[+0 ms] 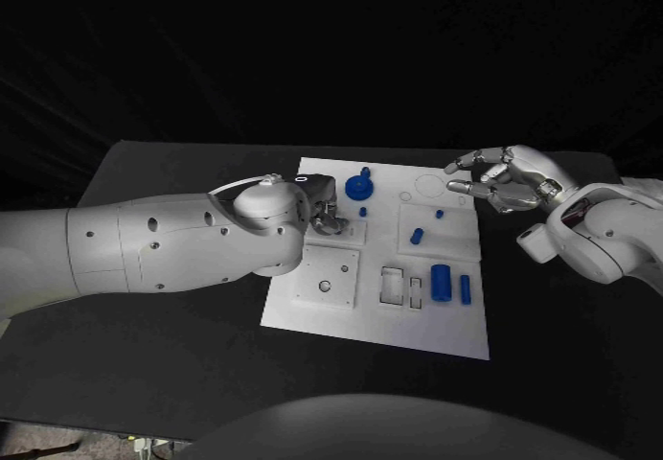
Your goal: Assemble the parts on the task board
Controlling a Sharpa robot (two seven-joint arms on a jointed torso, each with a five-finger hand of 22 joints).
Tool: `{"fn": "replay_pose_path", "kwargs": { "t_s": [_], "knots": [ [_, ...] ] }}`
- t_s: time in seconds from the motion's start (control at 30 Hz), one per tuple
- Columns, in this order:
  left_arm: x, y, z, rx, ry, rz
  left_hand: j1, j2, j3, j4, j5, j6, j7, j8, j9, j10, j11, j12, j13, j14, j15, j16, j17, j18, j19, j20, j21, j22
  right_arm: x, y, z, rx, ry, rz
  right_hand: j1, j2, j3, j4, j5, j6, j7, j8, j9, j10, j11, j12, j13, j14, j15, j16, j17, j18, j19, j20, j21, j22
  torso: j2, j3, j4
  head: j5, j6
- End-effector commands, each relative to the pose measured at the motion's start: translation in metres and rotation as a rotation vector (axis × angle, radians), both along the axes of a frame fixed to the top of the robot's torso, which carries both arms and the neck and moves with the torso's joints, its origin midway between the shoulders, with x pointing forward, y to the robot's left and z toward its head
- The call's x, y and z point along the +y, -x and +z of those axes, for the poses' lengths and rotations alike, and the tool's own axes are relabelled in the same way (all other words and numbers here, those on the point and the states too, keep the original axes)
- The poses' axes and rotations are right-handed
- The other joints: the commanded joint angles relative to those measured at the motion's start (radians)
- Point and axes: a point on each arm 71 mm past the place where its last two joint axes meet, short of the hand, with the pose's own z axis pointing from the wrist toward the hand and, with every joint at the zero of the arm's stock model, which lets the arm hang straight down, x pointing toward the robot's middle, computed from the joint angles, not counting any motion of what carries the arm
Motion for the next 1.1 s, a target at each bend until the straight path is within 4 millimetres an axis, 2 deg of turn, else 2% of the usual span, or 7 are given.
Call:
{"fn": "replay_pose_path", "kwargs": {
  "t_s": [0.03,0.8,1.1],
  "knots": [
    [0.0052,0.0019,-0.0031,0.023,-0.052,0.069,0.002,0.005,0.004,0.003,-0.005,0.009,-0.009,-0.004,0.002,0.095,-0.016,0.003,0.263,0.102,-0.007,0.002,0.263,-0.018,0.022,-0.006,0.004,0.179,0.0006,0.0005,-0.0013,0.009,0.001,0.013,0.013,0.001,-0.001,-0.005,0.006,-0.003,0.003,-0.004,-0.001,0.110,0.001,-0.004,0.261,0.106,0.005,0.003,0.263,0.013,-0.004,0.002,-0.004,0.215,-0.001,-0.0005,-0.0001,-0.001,0.000],
    [0.0091,0.0027,-0.0052,0.049,-0.046,0.084,0.006,0.005,0.011,0.003,0.000,0.018,-0.011,-0.006,0.002,0.095,-0.019,0.003,0.263,0.102,-0.010,0.002,0.263,-0.018,0.022,-0.008,0.003,0.179,0.0000,0.0000,-0.0035,0.024,0.005,0.009,0.026,0.006,0.001,-0.011,0.016,-0.003,0.004,-0.003,-0.004,0.110,0.002,-0.004,0.261,0.106,0.006,0.003,0.263,0.014,-0.007,0.003,-0.007,0.214,0.001,-0.0005,0.0000,0.002,0.000],
    [0.0095,0.0030,-0.0015,-0.003,-0.031,0.080,0.012,0.002,0.017,0.001,0.005,0.019,-0.012,-0.010,0.002,0.095,-0.020,0.003,0.263,0.102,-0.012,0.002,0.263,-0.018,0.022,-0.010,0.003,0.179,-0.0011,0.0002,-0.0033,0.020,0.004,0.007,0.028,0.007,0.001,-0.012,0.017,-0.003,0.004,-0.003,-0.004,0.110,0.002,-0.004,0.261,0.106,0.006,0.003,0.263,0.015,-0.009,0.003,-0.009,0.214,0.000,-0.0011,0.0004,0.001,0.000]
  ]
}}
